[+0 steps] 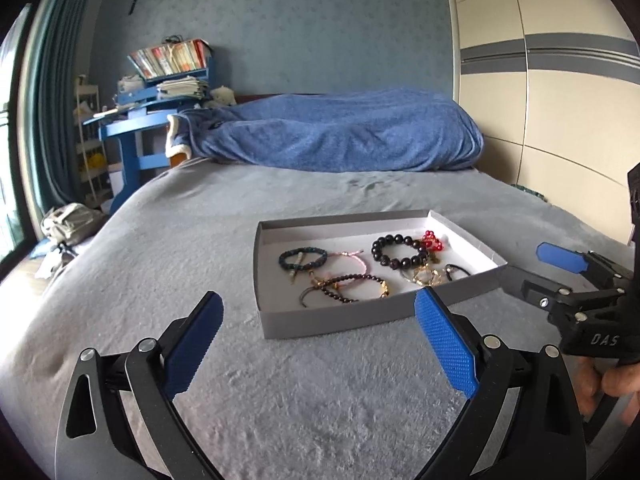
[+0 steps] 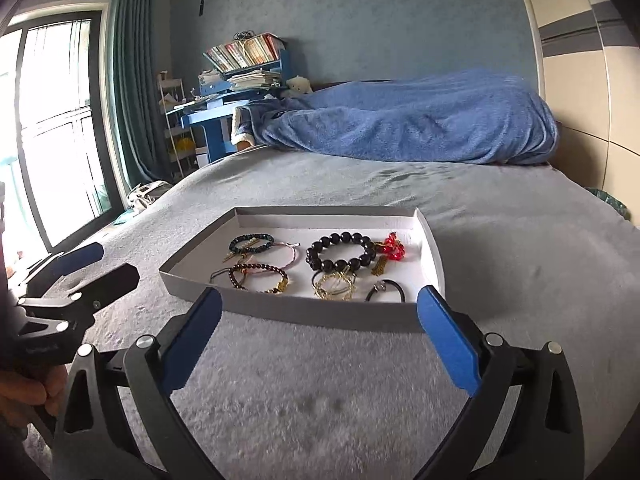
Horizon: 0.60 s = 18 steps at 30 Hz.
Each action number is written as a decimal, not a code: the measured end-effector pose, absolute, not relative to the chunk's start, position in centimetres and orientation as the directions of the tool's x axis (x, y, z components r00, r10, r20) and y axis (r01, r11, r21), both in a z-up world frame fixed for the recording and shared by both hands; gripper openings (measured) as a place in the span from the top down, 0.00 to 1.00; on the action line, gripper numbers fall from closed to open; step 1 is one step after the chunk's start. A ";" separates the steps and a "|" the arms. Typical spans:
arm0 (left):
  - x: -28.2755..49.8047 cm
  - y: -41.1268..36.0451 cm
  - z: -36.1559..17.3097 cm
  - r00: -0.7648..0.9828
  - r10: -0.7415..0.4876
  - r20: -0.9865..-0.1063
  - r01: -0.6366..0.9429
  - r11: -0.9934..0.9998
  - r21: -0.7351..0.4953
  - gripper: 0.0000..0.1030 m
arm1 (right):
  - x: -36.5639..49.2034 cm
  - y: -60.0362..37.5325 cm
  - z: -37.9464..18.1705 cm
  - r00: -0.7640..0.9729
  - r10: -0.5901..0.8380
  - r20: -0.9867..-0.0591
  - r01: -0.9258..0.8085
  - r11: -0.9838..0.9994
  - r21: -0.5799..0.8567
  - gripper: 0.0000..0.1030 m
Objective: Organize jewelry
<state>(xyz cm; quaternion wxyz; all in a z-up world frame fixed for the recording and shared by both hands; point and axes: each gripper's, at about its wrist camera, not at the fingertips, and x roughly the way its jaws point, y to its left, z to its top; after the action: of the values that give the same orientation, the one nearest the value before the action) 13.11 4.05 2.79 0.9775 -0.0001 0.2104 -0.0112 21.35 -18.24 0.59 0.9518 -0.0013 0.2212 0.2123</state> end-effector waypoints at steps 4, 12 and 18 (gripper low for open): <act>12.8 3.8 2.4 0.919 -0.022 -0.394 0.026 1.000 0.005 0.07 | 20.7 -19.0 0.2 0.825 0.402 -0.398 -0.392 0.913 0.110 0.06; 11.9 4.4 2.2 0.931 -0.013 -0.366 0.007 1.000 -0.017 0.05 | 20.8 -19.3 -0.1 0.828 0.398 -0.395 -0.382 0.916 0.123 0.06; 11.7 4.2 2.3 0.933 -0.010 -0.361 0.007 1.000 -0.009 0.05 | 20.5 -19.4 -0.2 0.832 0.397 -0.388 -0.382 0.917 0.119 0.06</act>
<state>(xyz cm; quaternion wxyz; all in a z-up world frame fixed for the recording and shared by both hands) 11.74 4.24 2.28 0.9830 -0.0039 0.1836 -0.0045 20.50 -19.42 -0.15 0.9569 0.0185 0.2066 0.2034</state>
